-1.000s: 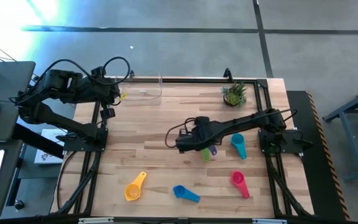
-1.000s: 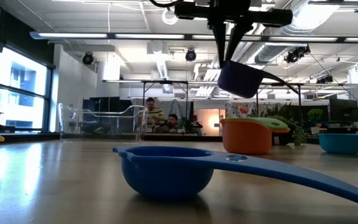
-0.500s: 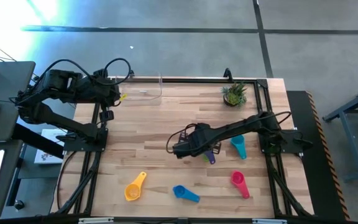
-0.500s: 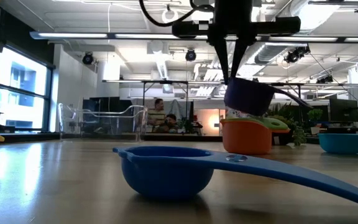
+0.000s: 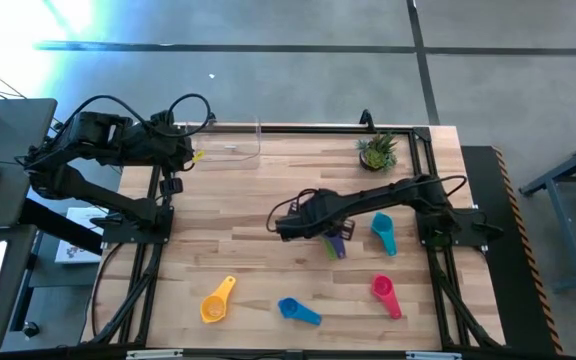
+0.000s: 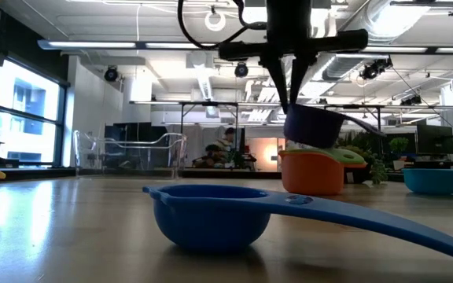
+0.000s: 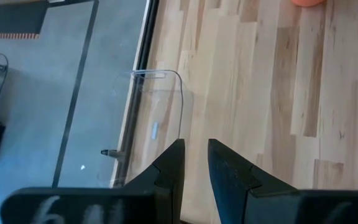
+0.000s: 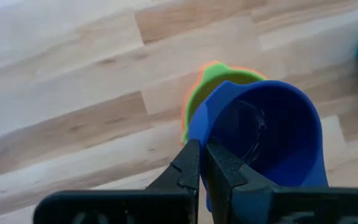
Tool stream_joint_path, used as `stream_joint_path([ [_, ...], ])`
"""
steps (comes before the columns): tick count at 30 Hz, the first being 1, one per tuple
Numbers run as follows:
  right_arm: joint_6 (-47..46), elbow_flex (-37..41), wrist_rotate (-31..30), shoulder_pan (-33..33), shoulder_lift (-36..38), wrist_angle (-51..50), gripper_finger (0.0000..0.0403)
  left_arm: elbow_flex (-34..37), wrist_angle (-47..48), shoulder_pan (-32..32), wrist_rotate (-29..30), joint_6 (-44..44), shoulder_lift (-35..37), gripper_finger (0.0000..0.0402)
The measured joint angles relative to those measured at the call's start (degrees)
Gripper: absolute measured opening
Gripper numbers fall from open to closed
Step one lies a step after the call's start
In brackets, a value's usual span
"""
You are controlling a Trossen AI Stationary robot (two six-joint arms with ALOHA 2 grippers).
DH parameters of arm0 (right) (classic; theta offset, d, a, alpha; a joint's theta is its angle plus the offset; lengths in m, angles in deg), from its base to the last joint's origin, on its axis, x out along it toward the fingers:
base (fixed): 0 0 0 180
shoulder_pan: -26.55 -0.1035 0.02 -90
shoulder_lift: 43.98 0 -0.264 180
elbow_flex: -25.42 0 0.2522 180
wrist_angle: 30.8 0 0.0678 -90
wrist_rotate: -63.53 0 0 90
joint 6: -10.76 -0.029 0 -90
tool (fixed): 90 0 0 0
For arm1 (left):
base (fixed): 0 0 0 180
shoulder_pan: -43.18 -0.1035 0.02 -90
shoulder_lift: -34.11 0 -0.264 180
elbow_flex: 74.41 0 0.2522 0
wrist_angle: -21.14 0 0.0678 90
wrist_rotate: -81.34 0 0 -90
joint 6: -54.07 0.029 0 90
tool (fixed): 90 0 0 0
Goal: Nest measuring cups in basket
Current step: Stack the dark blue measuring cup on top of the green measuring cup
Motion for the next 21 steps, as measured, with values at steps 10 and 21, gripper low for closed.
stream_joint_path([
  [10, 0.00, 0.00, 0.93, 1.02, -0.54, -0.43, 0.0000, 0.00, 0.00, 0.00, 0.03, 1.62, 0.11, 0.0062],
  [21, 1.16, 0.00, 2.75, 1.98, -0.54, 0.01, 0.0000, 0.00, 0.02, 0.00, 0.03, 1.32, 0.11, 0.0062],
])
